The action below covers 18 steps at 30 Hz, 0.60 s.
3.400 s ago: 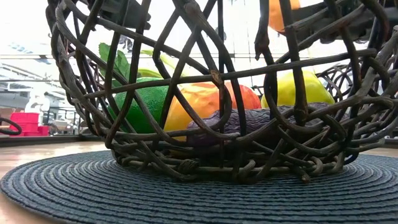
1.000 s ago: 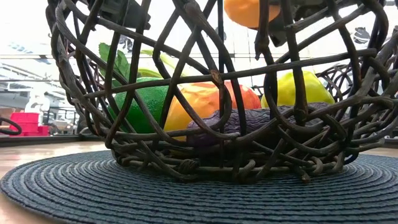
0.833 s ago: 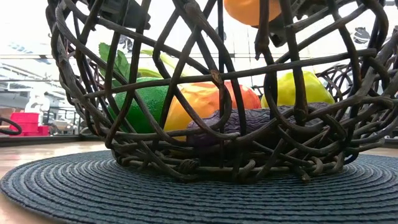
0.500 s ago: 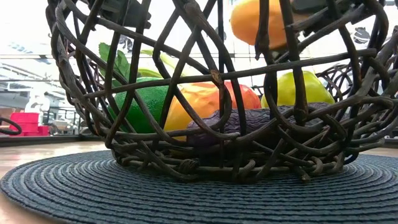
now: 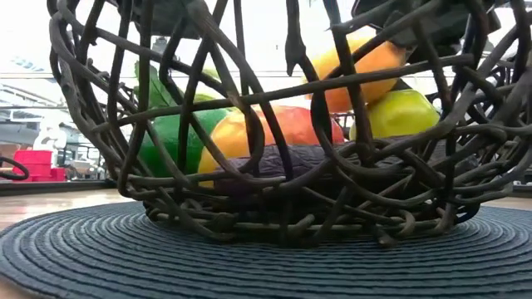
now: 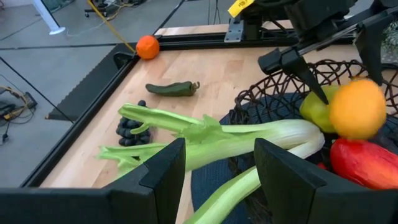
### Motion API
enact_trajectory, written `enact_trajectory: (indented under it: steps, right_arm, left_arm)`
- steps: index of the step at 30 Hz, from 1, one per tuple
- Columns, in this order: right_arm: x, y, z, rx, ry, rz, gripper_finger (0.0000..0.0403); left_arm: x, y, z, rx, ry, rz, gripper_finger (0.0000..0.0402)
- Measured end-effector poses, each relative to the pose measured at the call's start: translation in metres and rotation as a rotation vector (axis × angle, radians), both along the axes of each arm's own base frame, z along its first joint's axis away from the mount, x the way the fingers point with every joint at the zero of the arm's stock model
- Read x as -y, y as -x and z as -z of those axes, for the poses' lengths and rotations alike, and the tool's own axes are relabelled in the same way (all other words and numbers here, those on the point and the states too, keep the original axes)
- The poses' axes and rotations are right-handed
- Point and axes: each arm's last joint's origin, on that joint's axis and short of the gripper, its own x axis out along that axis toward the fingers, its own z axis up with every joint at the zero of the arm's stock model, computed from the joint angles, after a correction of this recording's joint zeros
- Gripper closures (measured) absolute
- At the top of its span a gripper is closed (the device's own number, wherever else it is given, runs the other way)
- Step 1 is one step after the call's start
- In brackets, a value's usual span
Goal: Build produce basket
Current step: Put the yellow lemon into the black mesh basket, then put the green chili pepper into the black mesh basket
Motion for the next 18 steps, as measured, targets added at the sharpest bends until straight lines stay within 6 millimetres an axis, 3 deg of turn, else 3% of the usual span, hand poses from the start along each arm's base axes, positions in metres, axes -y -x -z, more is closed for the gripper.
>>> enact_trajectory:
  steps: [5, 12, 15, 18]
  right_arm:
    - [0.002, 0.001, -0.005, 0.044, 0.025, -0.006, 0.0088]
    - [0.016, 0.011, -0.035, 0.217, 0.188, 0.069, 0.0087]
    - [0.028, 0.021, -0.051, 0.283, 0.342, 0.189, 0.0089]
    - [0.045, 0.033, -0.063, 0.287, 0.543, 0.421, 0.0089]
  left_arm:
    - [0.0, 0.0, 0.0, -0.001, -0.002, 0.001, 0.0211]
    - [0.0, 0.001, 0.002, -0.021, -0.009, 0.0, 0.0211]
    - [-0.001, 0.002, 0.003, -0.042, -0.043, -0.015, 0.021]
    - [-0.005, 0.001, 0.003, -0.055, -0.092, -0.025, 0.021]
